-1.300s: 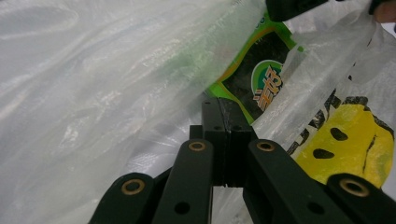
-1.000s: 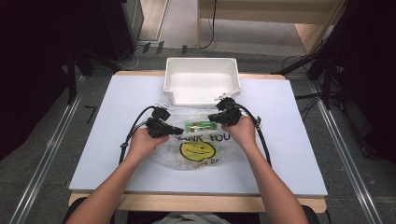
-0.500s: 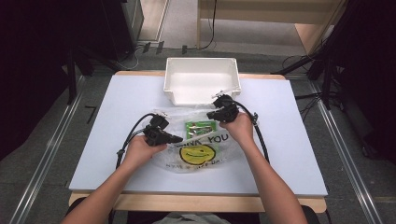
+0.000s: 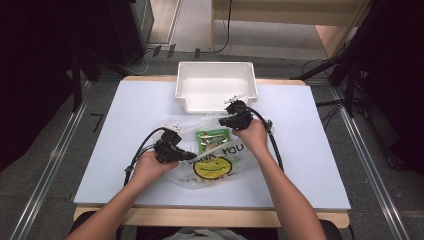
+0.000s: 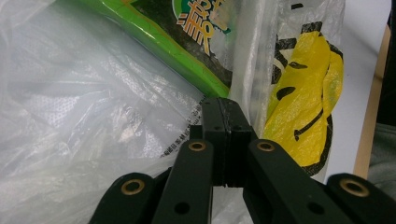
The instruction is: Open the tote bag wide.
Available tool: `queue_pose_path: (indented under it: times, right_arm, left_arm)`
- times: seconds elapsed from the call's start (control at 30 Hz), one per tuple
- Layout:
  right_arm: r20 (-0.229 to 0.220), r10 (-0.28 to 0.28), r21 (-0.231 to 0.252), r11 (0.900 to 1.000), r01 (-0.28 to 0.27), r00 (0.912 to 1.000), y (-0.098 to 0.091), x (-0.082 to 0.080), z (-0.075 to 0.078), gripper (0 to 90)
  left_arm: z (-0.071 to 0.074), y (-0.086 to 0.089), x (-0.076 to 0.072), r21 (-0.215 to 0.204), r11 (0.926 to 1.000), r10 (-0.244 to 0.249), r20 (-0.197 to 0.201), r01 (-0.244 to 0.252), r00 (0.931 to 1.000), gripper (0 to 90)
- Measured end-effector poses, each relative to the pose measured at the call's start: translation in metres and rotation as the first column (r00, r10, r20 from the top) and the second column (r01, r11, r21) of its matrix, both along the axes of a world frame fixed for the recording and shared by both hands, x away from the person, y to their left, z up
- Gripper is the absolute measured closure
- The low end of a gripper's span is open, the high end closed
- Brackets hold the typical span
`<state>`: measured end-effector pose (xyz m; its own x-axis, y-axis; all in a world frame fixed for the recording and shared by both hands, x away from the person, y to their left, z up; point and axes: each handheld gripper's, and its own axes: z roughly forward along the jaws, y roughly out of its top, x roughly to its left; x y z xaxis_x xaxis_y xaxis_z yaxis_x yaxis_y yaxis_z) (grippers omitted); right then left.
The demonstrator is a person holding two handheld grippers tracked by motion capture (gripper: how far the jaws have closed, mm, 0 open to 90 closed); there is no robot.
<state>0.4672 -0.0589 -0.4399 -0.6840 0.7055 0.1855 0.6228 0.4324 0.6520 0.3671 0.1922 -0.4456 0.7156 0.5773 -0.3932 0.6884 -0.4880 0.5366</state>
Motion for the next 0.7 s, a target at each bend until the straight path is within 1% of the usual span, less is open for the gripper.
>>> queue_pose_path:
  times: [0.03, 0.07, 0.1, 0.13, 0.17, 0.2, 0.23, 0.27, 0.3, 0.33, 0.4, 0.47, 0.57, 0.6, 0.63, 0.7]
  right_arm:
    - [-0.014, 0.001, -0.008, 1.0, -0.001, 0.9999, 0.001, 0.0, 0.001, 90.0]
    - [-0.018, 0.004, -0.018, 0.9998, -0.004, 0.9998, 0.003, 0.001, 0.001, 90.0]
    - [-0.026, 0.002, -0.015, 0.9999, -0.003, 0.9997, 0.005, 0.001, 0.003, 90.0]
    - [-0.012, 0.011, -0.019, 0.9998, -0.011, 0.9999, 0.007, 0.002, 0.005, 90.0]
    - [-0.011, 0.013, -0.02, 0.9997, -0.013, 0.9999, 0.009, 0.003, 0.007, 90.0]
    - [0.003, 0.012, -0.016, 0.9998, -0.012, 0.9999, 0.011, 0.003, 0.008, 90.0]
    - [0.01, 0.017, -0.006, 0.9998, -0.017, 0.9998, 0.012, 0.005, 0.008, 90.0]
    - [0.002, 0.02, -0.005, 0.9998, -0.02, 0.9998, 0.014, 0.007, 0.006, 90.0]
    - [-0.012, 0.015, -0.026, 0.9995, -0.015, 0.9998, 0.016, 0.01, 0.003, 90.0]
    - [-0.018, 0.015, -0.037, 0.9992, -0.016, 0.9997, 0.017, 0.011, 0.0, 90.0]
    - [-0.04, 0.01, -0.043, 0.999, -0.012, 0.9991, 0.019, 0.016, -0.008, 90.0]
    - [-0.062, 0.007, -0.058, 0.9982, -0.01, 0.998, 0.021, 0.019, -0.013, 90.0]
    - [-0.075, 0.0, -0.064, 0.9979, -0.005, 0.9972, 0.022, 0.021, -0.02, 90.0]
    - [-0.075, 0.001, -0.055, 0.9985, -0.005, 0.9972, 0.021, 0.022, -0.021, 90.0]
    - [-0.079, -0.003, -0.054, 0.9986, -0.001, 0.9969, 0.021, 0.022, -0.021, 90.0]
    - [-0.073, -0.002, -0.057, 0.9984, -0.002, 0.9973, 0.021, 0.022, -0.021, 90.0]
  left_arm:
    - [0.0, 0.0, 0.0, 0.0, 1.0, 0.007, 0.001, -0.007, 1.0, 90.0]
    - [-0.001, 0.0, 0.001, 0.0, 0.9999, 0.01, -0.003, -0.01, 0.9999, 90.0]
    - [-0.002, 0.001, 0.002, 0.003, 0.9999, 0.014, -0.002, -0.014, 0.9999, 90.0]
    - [-0.003, 0.001, 0.003, 0.002, 0.9998, 0.019, -0.005, -0.019, 0.9998, 90.0]
    - [-0.004, 0.002, 0.004, 0.0, 0.9997, 0.024, -0.009, -0.024, 0.9997, 90.0]
    - [-0.005, 0.002, 0.005, -0.007, 0.9996, 0.029, -0.009, -0.029, 0.9996, 90.0]
    - [-0.005, 0.002, 0.006, -0.005, 0.9995, 0.03, -0.008, -0.03, 0.9995, 90.0]
    - [-0.005, 0.002, 0.006, -0.011, 0.9994, 0.034, -0.012, -0.034, 0.9994, 90.0]
    - [-0.005, 0.003, 0.006, -0.016, 0.9994, 0.032, -0.014, -0.032, 0.9994, 90.0]
    - [-0.005, 0.002, 0.006, -0.016, 0.9995, 0.028, -0.015, -0.028, 0.9995, 90.0]
    - [-0.005, 0.002, 0.004, -0.016, 0.9997, 0.02, -0.011, -0.02, 0.9997, 90.0]
    - [-0.005, 0.002, 0.003, -0.026, 0.9996, 0.007, -0.013, -0.007, 0.9999, 90.0]
    - [-0.006, 0.001, 0.0, -0.038, 0.9993, -0.008, -0.015, 0.007, 0.9999, 90.0]
    - [-0.006, 0.001, -0.002, -0.039, 0.9992, -0.012, -0.014, 0.012, 0.9998, 90.0]
    - [-0.007, 0.001, -0.003, -0.032, 0.9993, -0.021, -0.011, 0.021, 0.9997, 90.0]
    - [-0.007, 0.0, -0.007, -0.038, 0.9988, -0.032, -0.013, 0.031, 0.9994, 90.0]
